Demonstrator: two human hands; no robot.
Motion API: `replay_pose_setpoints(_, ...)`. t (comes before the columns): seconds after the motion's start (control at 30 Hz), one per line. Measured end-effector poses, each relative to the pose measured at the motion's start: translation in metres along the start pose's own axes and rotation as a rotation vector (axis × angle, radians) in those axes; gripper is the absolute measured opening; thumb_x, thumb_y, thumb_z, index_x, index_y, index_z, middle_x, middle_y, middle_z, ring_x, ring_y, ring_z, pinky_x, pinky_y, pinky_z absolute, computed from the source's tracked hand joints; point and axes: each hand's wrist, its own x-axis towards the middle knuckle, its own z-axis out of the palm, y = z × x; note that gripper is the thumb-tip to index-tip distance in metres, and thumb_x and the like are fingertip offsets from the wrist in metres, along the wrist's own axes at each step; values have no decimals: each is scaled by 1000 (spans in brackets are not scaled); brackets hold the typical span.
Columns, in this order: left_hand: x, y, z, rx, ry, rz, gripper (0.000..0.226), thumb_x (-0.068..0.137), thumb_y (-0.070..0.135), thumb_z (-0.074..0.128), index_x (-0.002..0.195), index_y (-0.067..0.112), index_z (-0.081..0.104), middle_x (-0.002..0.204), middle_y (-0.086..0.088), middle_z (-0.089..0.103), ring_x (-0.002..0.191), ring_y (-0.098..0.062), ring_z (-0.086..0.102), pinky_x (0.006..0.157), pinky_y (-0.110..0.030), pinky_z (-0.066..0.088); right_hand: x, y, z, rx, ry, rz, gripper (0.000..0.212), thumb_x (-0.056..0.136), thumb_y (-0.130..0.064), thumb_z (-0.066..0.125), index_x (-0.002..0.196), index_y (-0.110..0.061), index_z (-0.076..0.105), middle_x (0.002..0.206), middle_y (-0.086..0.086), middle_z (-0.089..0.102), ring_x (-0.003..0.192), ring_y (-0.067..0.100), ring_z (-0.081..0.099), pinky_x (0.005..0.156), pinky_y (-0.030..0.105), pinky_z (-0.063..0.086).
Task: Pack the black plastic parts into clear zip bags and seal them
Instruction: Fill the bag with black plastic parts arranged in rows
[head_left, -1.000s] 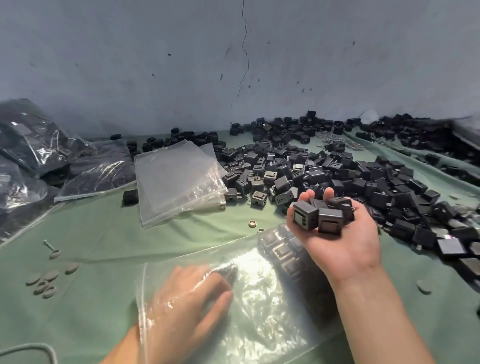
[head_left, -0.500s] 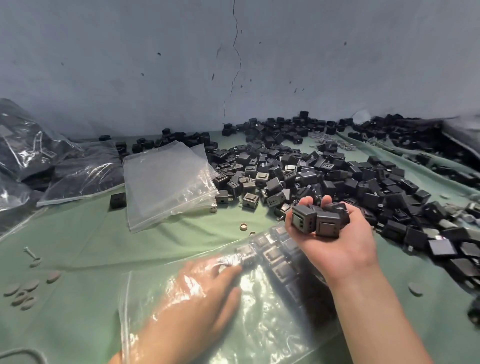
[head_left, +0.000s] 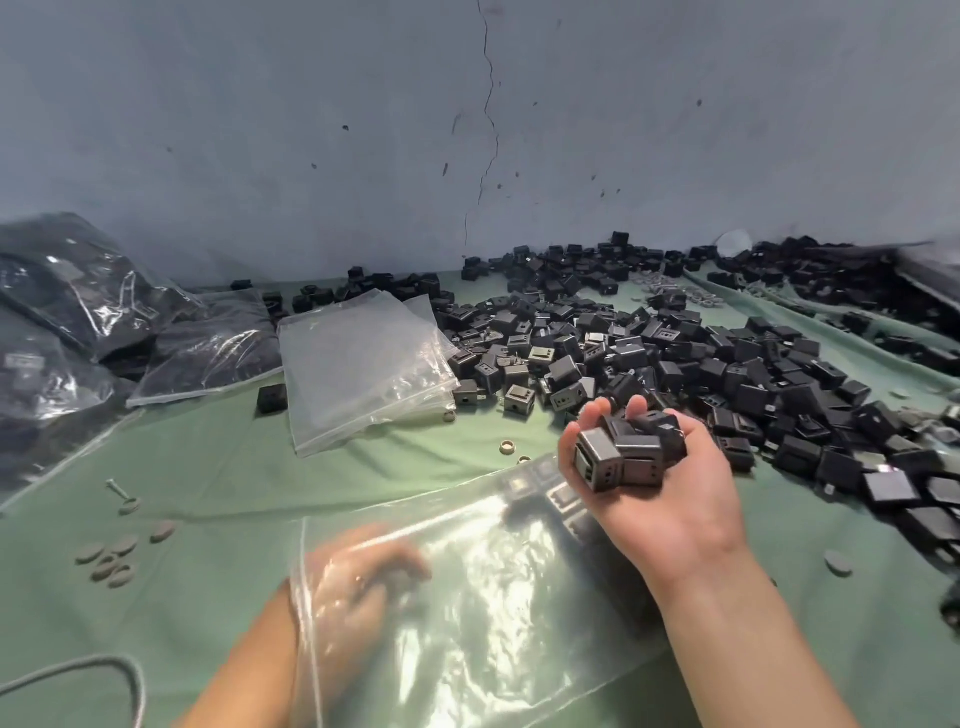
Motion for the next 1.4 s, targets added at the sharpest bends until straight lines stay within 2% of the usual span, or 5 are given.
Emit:
replay_pose_setpoints(0.27, -30, 8, -39, -90, 696, -187, 32, 72, 19, 38, 79, 34, 66, 67, 7, 64, 51, -18, 52, 46, -30, 38, -32, 29, -9, 71, -58, 73, 8, 84, -21, 54, 89, -18, 60, 106, 10, 63, 84, 26, 70, 93, 51, 54)
replay_pose_setpoints(0.37, -38, 48, -15, -104, 472, 111, 33, 87, 17, 48, 103, 39, 65, 94, 18, 66, 68, 1, 60, 54, -6, 40, -47, 49, -8, 49, -63, 121, 11, 88, -25, 53, 89, -19, 62, 107, 9, 64, 87, 28, 71, 95, 52, 52)
replay_pose_setpoints(0.53, -51, 65, 14, 6, 75, 331, 47, 97, 25, 58, 140, 39, 46, 131, 22, 48, 112, 1, 51, 91, -9, 37, -69, 79, -11, 5, -74, 235, 18, 95, -28, 48, 88, -18, 61, 109, 12, 59, 101, 34, 67, 70, 44, 61)
replay_pose_setpoints(0.9, -74, -16, -48, 148, 343, -323, 19, 91, 40, 58, 109, 35, 63, 99, 11, 64, 84, -5, 58, 76, -27, 40, -78, 54, -17, 96, 26, 122, 13, 95, -22, 54, 93, -12, 62, 114, 17, 64, 89, 29, 69, 85, 43, 58)
replay_pose_setpoints(1.4, -46, -4, -8, 159, -164, -111, 24, 75, 71, 44, 99, 73, 43, 108, 30, 49, 111, -5, 47, 97, -32, 46, -69, 16, -21, 142, 67, -8, 12, 90, -15, 51, 85, -11, 61, 117, 12, 63, 102, 16, 63, 82, 34, 59)
